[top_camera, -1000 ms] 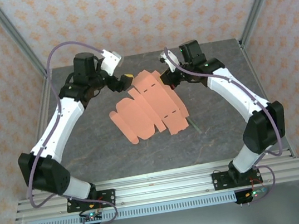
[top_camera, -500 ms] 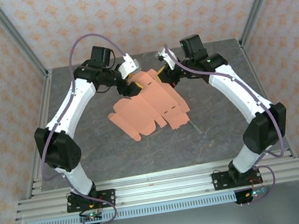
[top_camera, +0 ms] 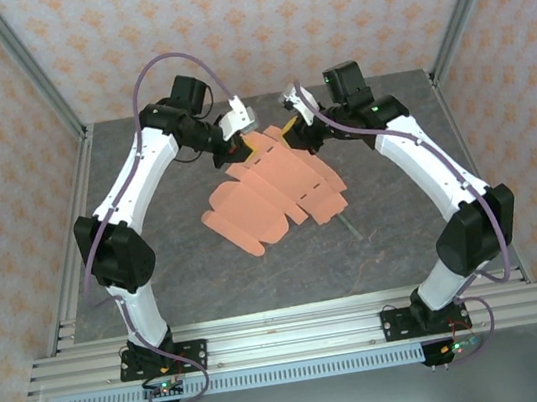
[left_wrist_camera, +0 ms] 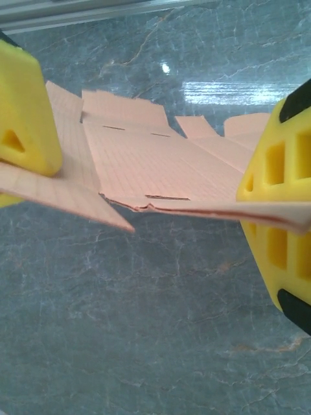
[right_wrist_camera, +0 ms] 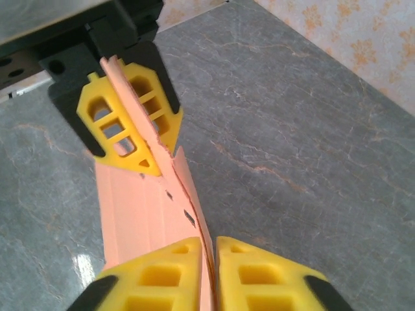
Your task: Fold the paper box
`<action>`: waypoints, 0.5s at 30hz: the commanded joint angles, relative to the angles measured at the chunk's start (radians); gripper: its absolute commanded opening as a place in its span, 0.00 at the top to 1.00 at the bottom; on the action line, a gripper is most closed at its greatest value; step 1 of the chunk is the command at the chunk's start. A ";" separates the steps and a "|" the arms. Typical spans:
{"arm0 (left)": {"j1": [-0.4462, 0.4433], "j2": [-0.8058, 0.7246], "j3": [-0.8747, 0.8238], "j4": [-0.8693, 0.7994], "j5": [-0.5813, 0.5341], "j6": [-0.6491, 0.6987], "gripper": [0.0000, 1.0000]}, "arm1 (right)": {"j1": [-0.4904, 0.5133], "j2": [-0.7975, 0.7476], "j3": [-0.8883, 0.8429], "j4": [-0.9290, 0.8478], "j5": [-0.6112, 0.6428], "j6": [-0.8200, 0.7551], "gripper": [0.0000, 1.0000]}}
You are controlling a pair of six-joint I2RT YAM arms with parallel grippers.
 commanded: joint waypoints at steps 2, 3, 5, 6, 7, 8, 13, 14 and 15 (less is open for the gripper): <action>0.005 -0.062 0.025 -0.093 -0.028 0.034 1.00 | 0.003 -0.038 -0.014 0.007 0.050 -0.032 0.63; 0.005 -0.068 0.025 -0.101 -0.032 0.041 1.00 | 0.005 -0.050 -0.032 0.013 0.059 -0.036 0.59; 0.009 -0.076 0.025 -0.118 -0.041 0.054 1.00 | 0.003 -0.079 -0.080 0.028 0.079 -0.041 0.55; 0.011 -0.078 0.028 -0.121 -0.043 0.053 1.00 | 0.004 -0.091 -0.097 0.030 0.081 -0.042 0.54; 0.014 -0.077 0.033 -0.126 -0.042 0.052 1.00 | 0.003 -0.104 -0.118 0.028 0.082 -0.041 0.54; 0.018 -0.075 0.040 -0.132 -0.038 0.050 1.00 | 0.003 -0.119 -0.146 0.034 0.083 -0.037 0.53; 0.024 -0.070 0.055 -0.156 -0.021 0.064 1.00 | 0.003 -0.189 -0.302 0.141 0.138 -0.027 0.51; 0.024 -0.070 0.055 -0.156 -0.020 0.065 1.00 | 0.003 -0.197 -0.313 0.145 0.143 -0.029 0.52; 0.026 -0.069 0.056 -0.155 -0.020 0.067 1.00 | 0.003 -0.200 -0.321 0.149 0.145 -0.029 0.53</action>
